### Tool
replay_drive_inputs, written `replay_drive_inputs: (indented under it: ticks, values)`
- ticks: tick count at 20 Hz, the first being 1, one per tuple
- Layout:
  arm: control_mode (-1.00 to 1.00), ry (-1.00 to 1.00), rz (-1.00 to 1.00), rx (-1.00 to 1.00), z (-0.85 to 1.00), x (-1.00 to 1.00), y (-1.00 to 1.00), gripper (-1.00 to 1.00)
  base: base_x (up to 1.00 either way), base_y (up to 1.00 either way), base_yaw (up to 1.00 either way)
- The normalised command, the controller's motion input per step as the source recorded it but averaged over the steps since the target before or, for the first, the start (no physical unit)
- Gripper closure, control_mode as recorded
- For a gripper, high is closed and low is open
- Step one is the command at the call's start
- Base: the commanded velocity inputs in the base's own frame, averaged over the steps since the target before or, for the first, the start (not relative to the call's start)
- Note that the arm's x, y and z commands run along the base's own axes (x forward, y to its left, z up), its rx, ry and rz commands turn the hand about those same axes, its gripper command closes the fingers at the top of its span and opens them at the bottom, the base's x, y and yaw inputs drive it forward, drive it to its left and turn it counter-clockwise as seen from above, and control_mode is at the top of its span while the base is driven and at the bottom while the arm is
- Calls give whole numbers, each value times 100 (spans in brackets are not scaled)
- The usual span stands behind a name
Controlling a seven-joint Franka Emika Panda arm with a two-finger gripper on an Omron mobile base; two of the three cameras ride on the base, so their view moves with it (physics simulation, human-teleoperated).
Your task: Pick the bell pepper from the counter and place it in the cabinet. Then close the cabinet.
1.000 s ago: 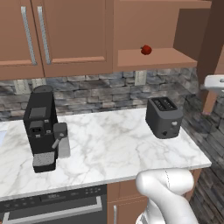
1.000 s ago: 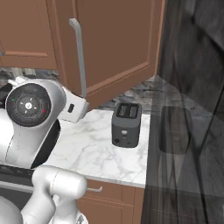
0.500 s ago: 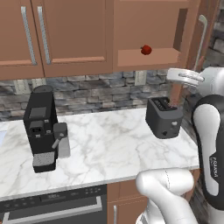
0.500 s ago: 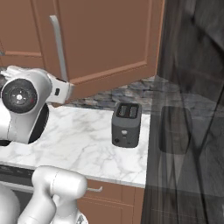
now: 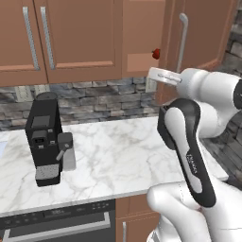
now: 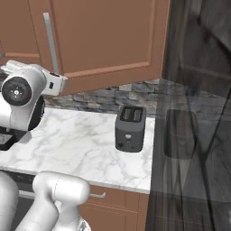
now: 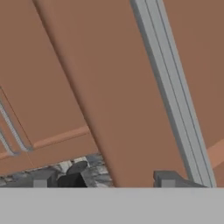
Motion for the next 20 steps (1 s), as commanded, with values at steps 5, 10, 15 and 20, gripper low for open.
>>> replay_drive_inputs:
  ticks: [5, 10, 15, 20]
  values:
    - [-100, 19, 0, -1, 20, 88, 21, -100, 0, 0, 0]
    - [-100, 26, 0, -4, 2, 100, 25, -100, 0, 0, 0]
    - [-100, 17, 0, -5, 0, 88, 15, -100, 0, 0, 0]
    - [-100, -3, 0, -7, -8, 46, 16, -100, 0, 0, 0]
